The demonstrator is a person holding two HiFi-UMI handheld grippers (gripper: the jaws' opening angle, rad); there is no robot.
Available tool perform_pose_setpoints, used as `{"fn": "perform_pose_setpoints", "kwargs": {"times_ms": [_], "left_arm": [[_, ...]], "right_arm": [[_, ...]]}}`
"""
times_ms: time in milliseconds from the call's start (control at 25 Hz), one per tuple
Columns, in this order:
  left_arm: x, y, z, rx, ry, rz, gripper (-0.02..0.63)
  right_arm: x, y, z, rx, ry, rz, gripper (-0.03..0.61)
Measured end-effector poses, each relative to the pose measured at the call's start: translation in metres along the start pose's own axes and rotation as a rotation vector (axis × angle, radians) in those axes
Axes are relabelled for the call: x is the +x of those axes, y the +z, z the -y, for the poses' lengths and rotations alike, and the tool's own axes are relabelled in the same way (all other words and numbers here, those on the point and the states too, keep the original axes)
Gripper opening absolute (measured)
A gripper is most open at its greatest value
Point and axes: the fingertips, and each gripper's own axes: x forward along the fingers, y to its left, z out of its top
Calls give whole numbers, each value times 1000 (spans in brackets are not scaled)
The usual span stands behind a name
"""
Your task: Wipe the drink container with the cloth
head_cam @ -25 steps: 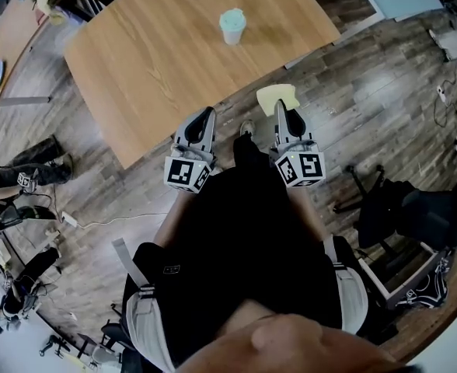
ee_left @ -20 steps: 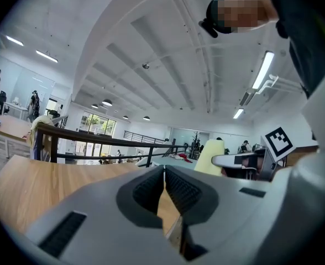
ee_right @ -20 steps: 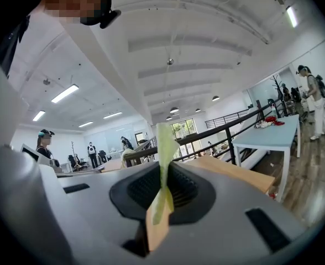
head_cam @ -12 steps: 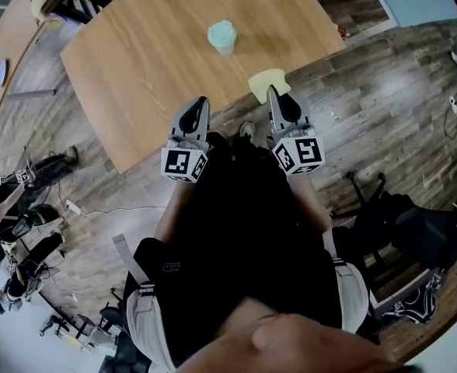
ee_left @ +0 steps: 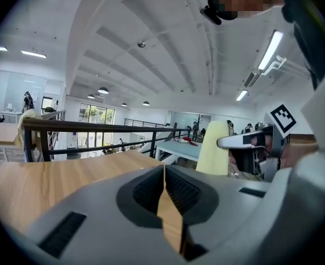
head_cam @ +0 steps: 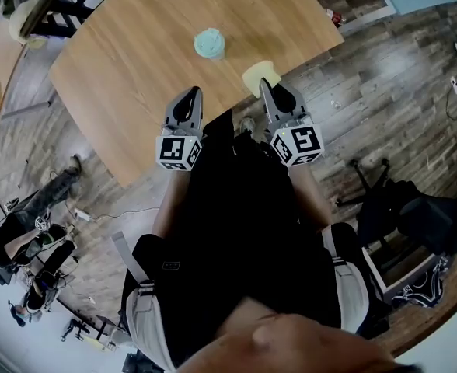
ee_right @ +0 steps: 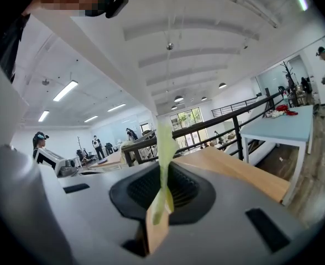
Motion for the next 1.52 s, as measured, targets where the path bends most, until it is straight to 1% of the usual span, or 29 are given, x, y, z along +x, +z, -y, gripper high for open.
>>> {"fn": "perform_pose_setpoints", "kwargs": {"times_ms": [200, 400, 640, 920, 1120, 1280, 1520], "left_arm": [[37, -5, -13, -3, -25, -37, 28], [73, -14, -41, -29, -50, -76, 28], [110, -34, -48, -43, -86, -135, 28], [123, -51, -53, -50, -100, -180, 28], [126, -51, -49, -65, -115, -172, 28], [126, -52, -50, -70, -123, -167, 28], [125, -51, -60, -97, -120, -158, 28]], "right_arm": [[33, -15, 18, 8, 13, -78, 46], [79, -40, 23, 47, 43, -165, 46], [113, -69, 41, 95, 76, -243, 46], [133, -105, 39, 102, 173, -354, 46], [144, -131, 41, 126, 236, -430, 46], [149, -150, 38, 98, 274, -475, 46], [163, -166, 24, 57, 352, -514, 46]]}}
